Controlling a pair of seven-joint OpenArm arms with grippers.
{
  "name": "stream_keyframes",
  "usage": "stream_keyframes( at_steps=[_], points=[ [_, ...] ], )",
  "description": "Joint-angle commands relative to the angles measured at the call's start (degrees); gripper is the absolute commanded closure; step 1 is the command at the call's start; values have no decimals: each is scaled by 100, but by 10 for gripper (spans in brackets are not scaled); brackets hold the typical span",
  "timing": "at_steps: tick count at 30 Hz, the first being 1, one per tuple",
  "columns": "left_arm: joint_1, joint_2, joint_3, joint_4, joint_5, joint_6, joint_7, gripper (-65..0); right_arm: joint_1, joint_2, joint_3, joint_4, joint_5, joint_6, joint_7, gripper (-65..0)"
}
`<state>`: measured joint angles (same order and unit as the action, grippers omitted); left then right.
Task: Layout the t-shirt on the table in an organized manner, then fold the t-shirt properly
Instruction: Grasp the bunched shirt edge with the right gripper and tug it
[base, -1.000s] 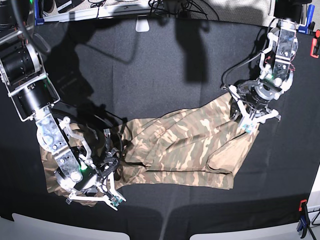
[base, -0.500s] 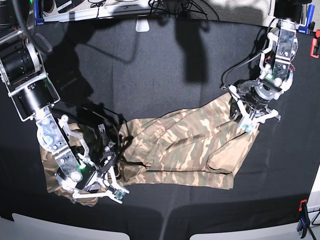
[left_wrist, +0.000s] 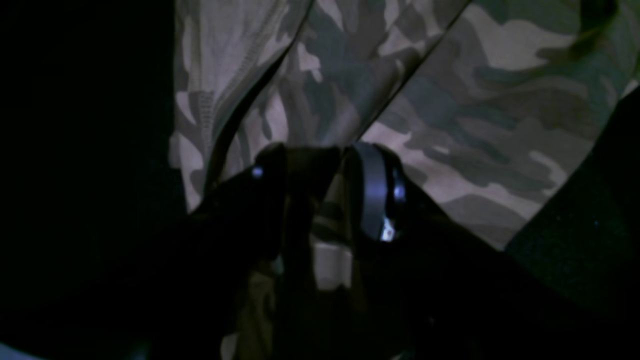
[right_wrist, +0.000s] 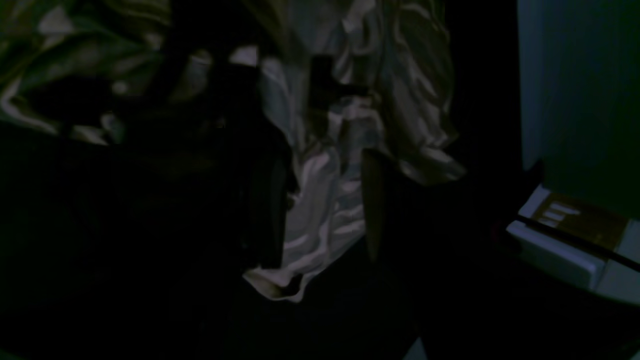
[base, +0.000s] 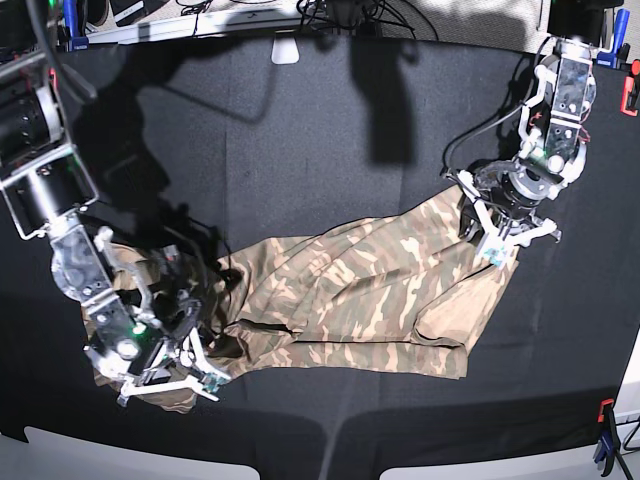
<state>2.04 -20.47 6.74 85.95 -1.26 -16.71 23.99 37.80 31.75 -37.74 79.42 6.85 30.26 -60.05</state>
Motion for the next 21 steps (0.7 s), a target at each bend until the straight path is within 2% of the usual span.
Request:
stream_keyframes(
  at_steps=[1, 7, 11, 18, 21],
  points=[
    [-92, -35, -26, 85, -28, 26, -133, -196, 201, 48, 70, 52, -37, -15, 105, -242],
    [-92, -35, -26, 85, -28, 28, -133, -196, 201, 31, 70, 24, 549, -48, 393, -241],
    [-92, -35, -26, 85, -28, 28, -131, -196, 203, 31, 70, -175, 507, -46, 590, -241],
    [-92, -35, -26, 85, -28, 28, -136, -196, 203, 33, 70, -415, 61, -48, 627, -241],
    [-92, -33, -26, 85, -28, 28, -136, -196, 203, 31, 70, -424, 66, -48, 942, -240]
  ],
)
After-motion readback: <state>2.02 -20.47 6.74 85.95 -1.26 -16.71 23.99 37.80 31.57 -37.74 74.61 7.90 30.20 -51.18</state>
